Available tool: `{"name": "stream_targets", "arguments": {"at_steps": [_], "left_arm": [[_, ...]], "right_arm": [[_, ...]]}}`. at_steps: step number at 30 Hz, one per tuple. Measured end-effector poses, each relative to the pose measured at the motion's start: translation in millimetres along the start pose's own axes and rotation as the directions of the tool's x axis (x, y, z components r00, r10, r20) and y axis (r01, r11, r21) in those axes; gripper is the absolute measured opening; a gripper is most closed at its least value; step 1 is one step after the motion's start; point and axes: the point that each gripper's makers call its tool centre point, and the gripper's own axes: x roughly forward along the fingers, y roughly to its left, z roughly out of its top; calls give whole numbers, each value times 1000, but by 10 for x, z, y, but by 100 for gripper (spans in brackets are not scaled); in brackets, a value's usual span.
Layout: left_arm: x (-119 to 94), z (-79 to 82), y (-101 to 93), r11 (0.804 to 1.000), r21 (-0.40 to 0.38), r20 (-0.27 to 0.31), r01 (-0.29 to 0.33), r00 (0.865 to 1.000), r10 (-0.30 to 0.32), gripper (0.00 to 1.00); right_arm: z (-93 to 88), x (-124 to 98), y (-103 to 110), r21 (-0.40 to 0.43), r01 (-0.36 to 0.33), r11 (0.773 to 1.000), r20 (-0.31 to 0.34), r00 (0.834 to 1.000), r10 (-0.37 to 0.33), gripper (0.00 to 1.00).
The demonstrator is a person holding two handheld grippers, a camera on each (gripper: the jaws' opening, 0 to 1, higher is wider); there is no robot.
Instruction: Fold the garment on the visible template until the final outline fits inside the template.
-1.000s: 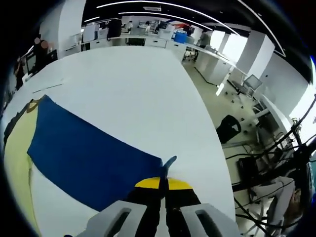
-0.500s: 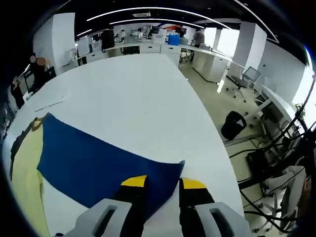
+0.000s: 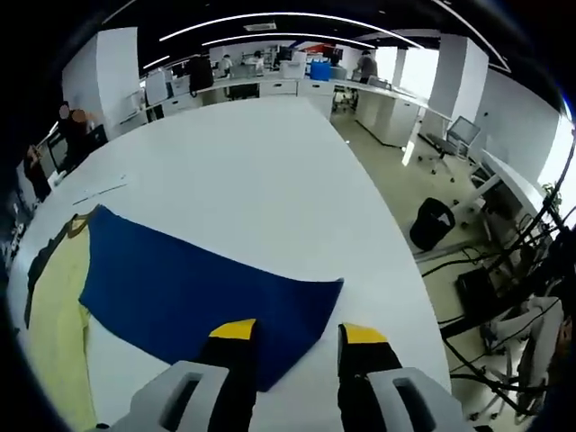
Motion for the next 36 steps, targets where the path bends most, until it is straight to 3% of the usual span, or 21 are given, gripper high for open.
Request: {"name": "stream_targets", "arguments": {"at_steps": [5,12,21,30,36], "left_arm": [[-21,11,-7,1000,-7,14,-1,1000,1,90],[-42,41,-11,1000,-13,33,-5,999,5,92],[-54,122,-59,1000,-23,80,16,997,-14,98],[-59,125,-84,999,-14,80,29,996,-28,99],[-60,96,-83,1000,-13,71,23,997,-22,99]], "right_arm": [[-62,46,-14,9,-8,1000,-14,1000,8,27],[-173,-62,114,26,-10,1000,-12,1000,11,19],[-156,-65,140,63,-21,998,-8,1000,21,12],[-131,-2,96,123,-29,992,-2,1000,29,0],[-137,-33,104,162,-28,986,-7,1000,29,0]]}}
